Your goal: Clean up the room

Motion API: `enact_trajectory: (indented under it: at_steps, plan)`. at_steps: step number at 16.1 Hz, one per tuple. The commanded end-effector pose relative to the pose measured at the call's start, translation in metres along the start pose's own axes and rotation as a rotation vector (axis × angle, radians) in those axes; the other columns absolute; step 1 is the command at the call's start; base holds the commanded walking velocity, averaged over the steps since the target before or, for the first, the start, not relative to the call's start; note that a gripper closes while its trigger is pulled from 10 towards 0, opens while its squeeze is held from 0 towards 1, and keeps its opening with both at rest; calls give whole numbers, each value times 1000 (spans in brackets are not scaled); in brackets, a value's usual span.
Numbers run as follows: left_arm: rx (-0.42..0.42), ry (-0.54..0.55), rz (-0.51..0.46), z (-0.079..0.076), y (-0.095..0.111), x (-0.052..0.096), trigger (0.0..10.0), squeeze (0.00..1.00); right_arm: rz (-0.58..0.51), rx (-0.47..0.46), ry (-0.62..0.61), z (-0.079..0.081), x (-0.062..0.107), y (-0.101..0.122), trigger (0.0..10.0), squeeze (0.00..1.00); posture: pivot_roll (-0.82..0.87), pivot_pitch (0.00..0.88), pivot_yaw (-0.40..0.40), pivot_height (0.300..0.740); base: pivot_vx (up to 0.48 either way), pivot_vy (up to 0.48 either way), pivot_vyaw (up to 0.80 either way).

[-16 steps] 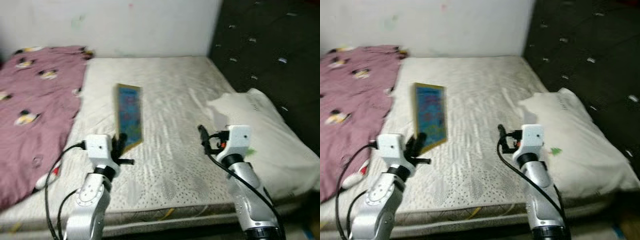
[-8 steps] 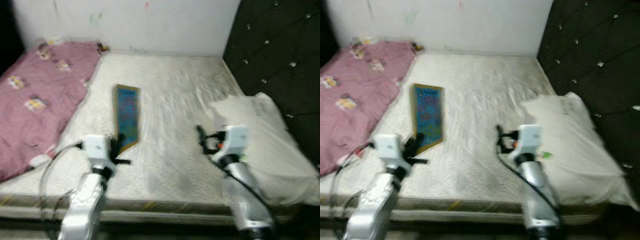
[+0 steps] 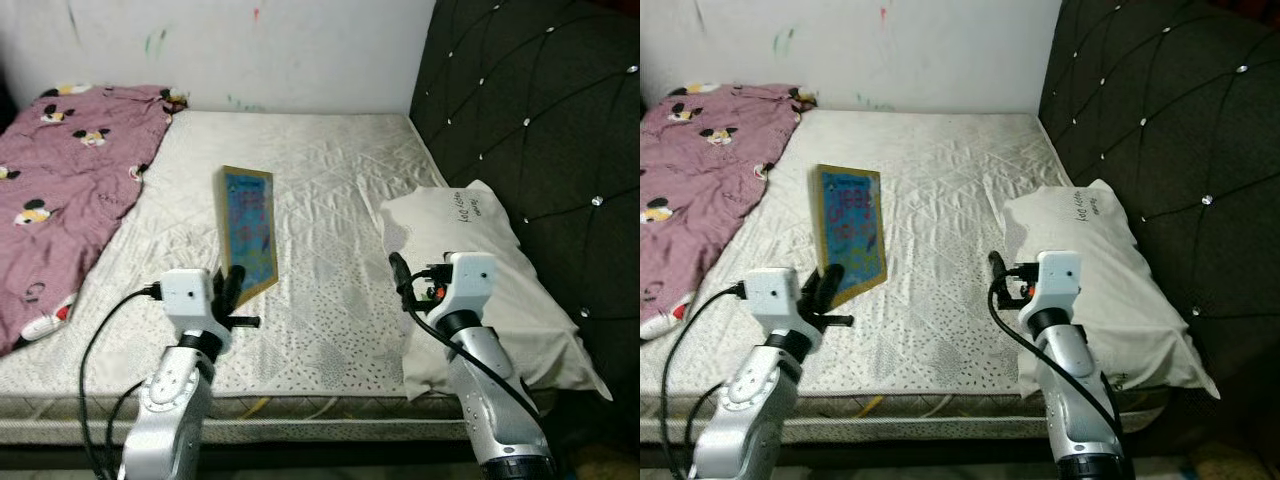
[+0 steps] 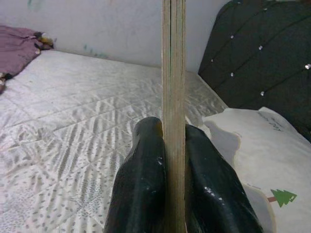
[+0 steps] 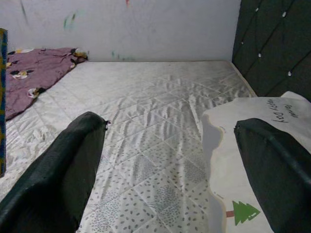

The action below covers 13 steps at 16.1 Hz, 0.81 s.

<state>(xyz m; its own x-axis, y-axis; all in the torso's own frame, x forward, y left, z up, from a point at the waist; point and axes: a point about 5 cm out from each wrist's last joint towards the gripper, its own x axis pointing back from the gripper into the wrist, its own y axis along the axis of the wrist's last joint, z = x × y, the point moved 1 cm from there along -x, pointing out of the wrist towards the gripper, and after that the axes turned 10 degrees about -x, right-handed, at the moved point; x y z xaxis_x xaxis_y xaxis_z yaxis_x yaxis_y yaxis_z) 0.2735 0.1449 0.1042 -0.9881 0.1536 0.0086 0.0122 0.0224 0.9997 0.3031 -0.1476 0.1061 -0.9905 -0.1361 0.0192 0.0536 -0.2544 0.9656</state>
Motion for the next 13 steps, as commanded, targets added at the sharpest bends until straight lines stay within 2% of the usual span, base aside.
enact_trajectory:
  at_steps: [1,3,7,13]
  plan:
    - [-13,-18,-60,-1,13,-2,10000,0,-12,-2,4,2,-3,4,10000,0,-77,0,-28,740,0,0,0]
    - [-12,-17,-55,-2,12,-2,10000,0,-6,-14,-3,2,-3,3,10000,0,-77,0,-28,740,0,0,0]
    - [-3,-17,-52,-2,12,-3,10000,0,-11,-11,-1,1,-3,4,10000,0,-78,0,-27,740,0,-480,0]
    - [12,-15,-56,-3,12,-2,10000,0,-9,-6,-5,0,-2,3,10000,0,-82,0,-29,740,0,0,0]
